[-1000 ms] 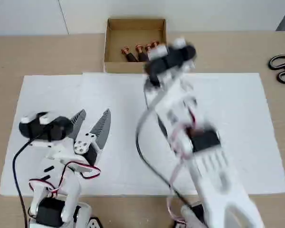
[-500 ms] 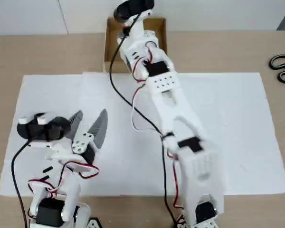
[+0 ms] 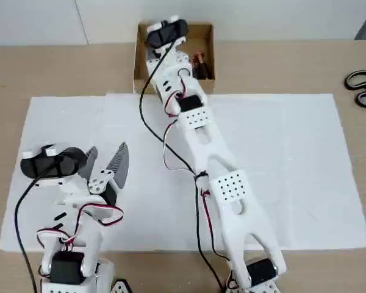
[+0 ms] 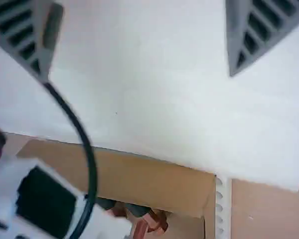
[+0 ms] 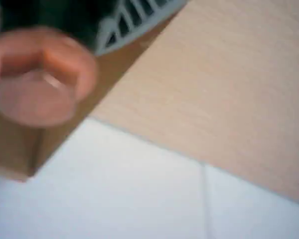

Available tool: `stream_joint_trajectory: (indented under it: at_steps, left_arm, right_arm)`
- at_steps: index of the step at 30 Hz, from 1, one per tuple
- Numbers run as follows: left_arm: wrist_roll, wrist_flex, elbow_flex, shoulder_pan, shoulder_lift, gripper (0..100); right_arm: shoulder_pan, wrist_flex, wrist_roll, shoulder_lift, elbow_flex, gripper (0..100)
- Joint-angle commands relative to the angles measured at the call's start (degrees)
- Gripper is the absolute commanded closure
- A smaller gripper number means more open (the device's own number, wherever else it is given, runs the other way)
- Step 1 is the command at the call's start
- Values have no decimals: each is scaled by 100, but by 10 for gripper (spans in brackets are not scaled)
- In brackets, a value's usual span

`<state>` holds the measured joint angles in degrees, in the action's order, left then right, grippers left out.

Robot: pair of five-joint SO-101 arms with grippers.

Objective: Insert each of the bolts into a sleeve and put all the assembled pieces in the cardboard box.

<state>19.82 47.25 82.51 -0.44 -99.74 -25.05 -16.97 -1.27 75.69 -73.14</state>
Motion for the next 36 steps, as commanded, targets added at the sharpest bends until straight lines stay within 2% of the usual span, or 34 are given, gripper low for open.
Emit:
stream_joint_trajectory:
  at_steps: [1,17,24,33,36]
  left_arm:
    - [-18,0,-22,18,-53,778]
    - [-18,26,-22,18,-53,778]
    - [-18,35,-22,18,-53,778]
    - [-18,35,242,18,-53,778]
    - [-18,26,233,18,-53,778]
  right_arm:
    - [-110,180,79,154,-800,995]
    - [-101,127,79,532,-941,990]
    - [-101,-268,88,532,-958,851]
    - [-84,-321,88,470,-1257,849]
    - [-84,-655,88,470,-1591,849]
